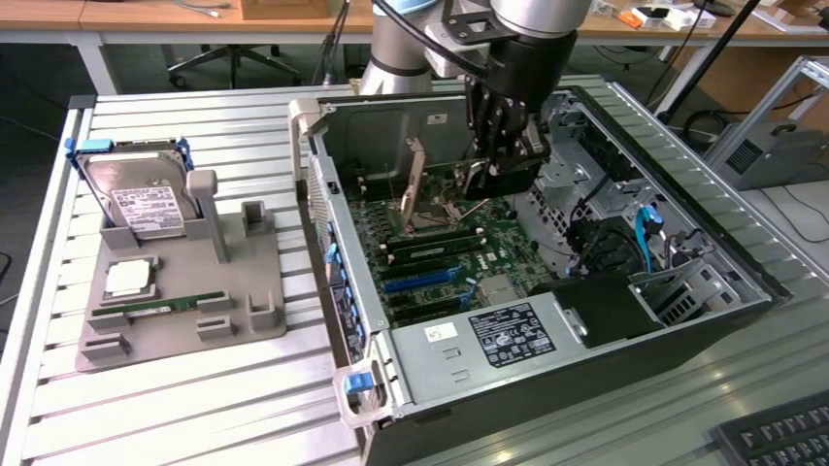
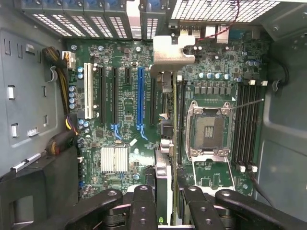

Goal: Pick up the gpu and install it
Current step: 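Insert the gpu into the slot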

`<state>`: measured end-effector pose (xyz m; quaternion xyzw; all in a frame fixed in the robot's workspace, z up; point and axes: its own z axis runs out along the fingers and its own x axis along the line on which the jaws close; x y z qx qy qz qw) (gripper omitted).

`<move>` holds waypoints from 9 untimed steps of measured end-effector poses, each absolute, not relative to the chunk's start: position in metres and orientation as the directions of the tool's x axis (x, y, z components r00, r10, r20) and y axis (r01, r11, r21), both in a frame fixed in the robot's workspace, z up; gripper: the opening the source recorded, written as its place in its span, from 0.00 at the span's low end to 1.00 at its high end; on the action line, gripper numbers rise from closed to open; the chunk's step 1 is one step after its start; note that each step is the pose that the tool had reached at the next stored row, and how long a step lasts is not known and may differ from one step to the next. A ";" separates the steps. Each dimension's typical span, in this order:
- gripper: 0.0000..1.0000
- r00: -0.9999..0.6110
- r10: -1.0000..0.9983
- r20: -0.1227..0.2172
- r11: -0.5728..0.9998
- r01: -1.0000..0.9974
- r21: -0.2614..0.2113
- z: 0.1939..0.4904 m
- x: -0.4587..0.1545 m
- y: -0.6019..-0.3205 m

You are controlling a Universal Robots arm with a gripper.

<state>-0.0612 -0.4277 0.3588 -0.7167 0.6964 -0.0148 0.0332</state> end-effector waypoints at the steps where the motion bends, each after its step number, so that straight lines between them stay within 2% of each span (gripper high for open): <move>1: 0.27 0.030 -0.999 -0.025 -0.028 -0.997 -0.068 0.358 -0.062 -0.430; 9: 0.27 0.030 -0.999 -0.025 -0.028 -0.997 -0.068 0.354 -0.063 -0.439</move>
